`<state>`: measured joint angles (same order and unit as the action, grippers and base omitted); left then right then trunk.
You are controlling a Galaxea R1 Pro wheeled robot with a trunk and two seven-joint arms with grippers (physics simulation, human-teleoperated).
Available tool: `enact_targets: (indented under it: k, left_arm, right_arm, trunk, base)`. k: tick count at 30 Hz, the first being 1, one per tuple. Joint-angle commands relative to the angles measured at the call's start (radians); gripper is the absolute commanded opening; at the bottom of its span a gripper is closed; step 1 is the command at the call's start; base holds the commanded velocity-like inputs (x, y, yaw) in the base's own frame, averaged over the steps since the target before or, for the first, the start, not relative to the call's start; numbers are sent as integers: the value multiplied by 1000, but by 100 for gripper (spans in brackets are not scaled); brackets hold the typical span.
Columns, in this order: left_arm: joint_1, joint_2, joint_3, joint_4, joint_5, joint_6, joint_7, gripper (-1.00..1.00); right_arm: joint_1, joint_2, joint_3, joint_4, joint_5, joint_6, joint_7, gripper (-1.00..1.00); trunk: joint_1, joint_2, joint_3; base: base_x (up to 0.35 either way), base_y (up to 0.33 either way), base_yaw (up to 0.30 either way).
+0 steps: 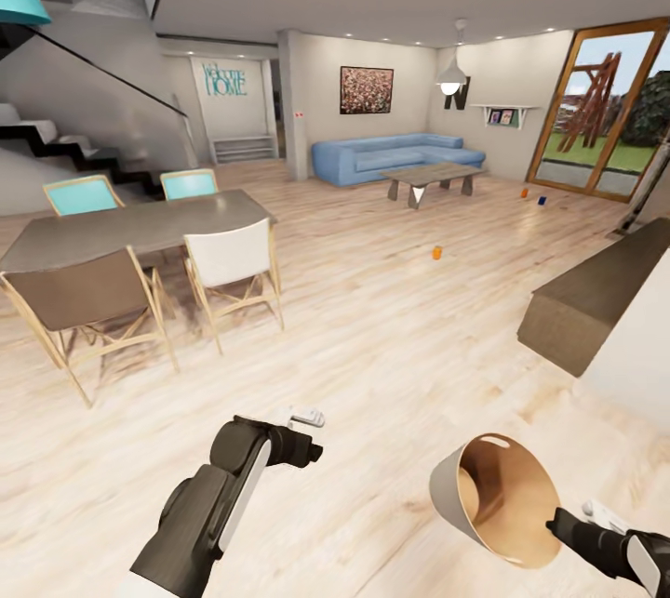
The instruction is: Put the three can of soda from the living room inside the tash can in the kitchen.
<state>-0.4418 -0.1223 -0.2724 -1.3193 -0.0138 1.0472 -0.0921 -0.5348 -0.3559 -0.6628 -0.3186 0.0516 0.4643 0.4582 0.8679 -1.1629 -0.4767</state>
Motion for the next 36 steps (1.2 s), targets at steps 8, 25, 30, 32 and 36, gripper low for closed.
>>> enact_targets:
  k: [8,25,30,32,36]
  left_arm:
    - [0,0,-1,0,0,-2,0,100]
    - [0,0,-1,0,0,-12,1,100]
    - [0,0,-1,-1,0,-12,2,100]
    - [0,0,-2,-1,0,-12,2,100]
    - [0,0,-2,-1,0,-12,2,100]
  right_arm:
    - [-1,0,-19,0,-18,5,6,-100]
    - [0,0,-21,-1,-16,-9,4,-100]
    - [1,0,-21,-1,-16,-29,4,-100]
    - [1,0,-21,-1,-16,-31,4,-100]
    - [1,0,-21,-1,-15,-34,4,-100]
  trunk:
    - [0,0,0]
    - [0,0,0]
    - [0,0,0]
    - [0,0,0]
    - [0,0,0]
  base:
    - [181,0,-188]
    - [163,0,-56]
    - [50,0,-1]
    - [16,0,0]
    - [6,0,0]
